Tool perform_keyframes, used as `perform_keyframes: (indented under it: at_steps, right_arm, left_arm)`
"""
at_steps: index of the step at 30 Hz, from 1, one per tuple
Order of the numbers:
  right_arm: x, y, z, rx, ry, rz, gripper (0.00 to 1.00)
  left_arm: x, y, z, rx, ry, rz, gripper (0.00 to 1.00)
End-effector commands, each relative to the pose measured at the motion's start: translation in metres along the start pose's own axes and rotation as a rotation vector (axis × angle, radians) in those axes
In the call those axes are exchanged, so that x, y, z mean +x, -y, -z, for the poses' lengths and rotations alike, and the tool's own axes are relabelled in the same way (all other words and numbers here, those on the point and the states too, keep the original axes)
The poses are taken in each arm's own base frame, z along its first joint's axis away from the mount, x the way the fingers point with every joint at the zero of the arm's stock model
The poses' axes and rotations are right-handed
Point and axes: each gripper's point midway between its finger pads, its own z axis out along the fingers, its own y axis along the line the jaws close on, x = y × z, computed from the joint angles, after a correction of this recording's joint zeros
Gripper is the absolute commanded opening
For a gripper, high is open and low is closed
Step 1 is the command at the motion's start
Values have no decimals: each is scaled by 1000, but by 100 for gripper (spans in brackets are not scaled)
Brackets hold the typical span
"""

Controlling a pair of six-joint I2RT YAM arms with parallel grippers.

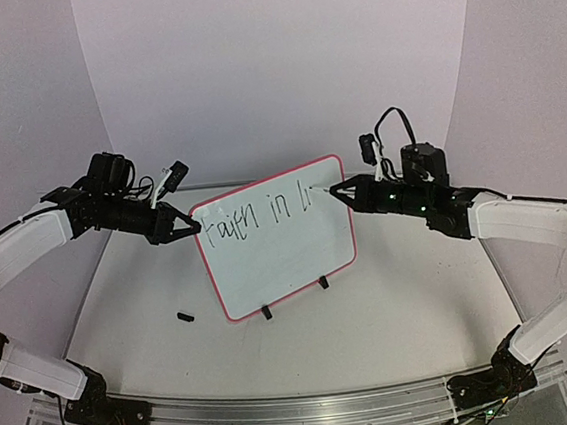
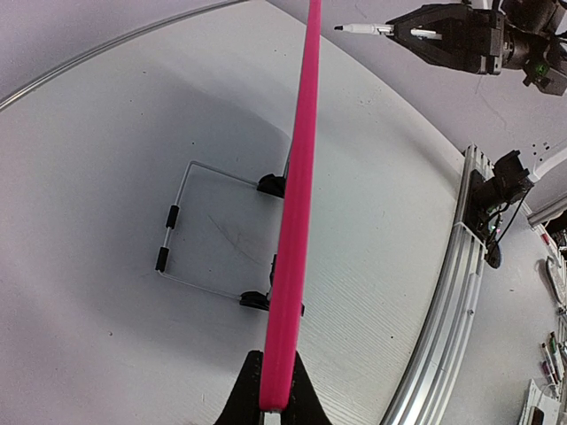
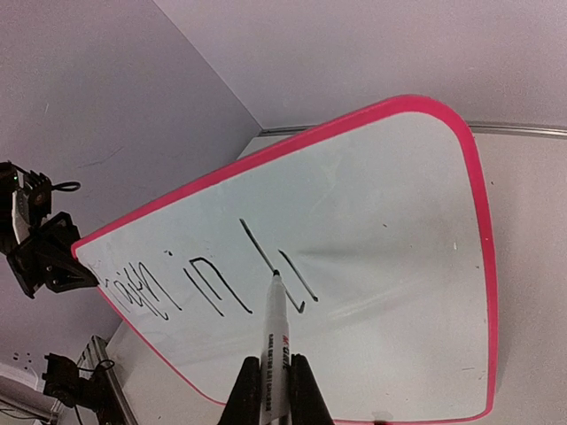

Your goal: Write a sentence on the whiteboard

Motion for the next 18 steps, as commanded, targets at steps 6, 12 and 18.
perform_keyframes:
  at_steps: [6,12,18]
  right_arm:
    - [-29,-14,-14,-48,54,43,0]
    - [-27,-9,-20,-35,47,40,0]
    - [-29,-9,-19,-33,57,43,0]
  left_arm:
    - [7,-10,-6,-33,-22,-14,0]
    - [7,-10,-6,-34,-21,-15,0]
    - [7,-11,-6,-36,-21,-15,0]
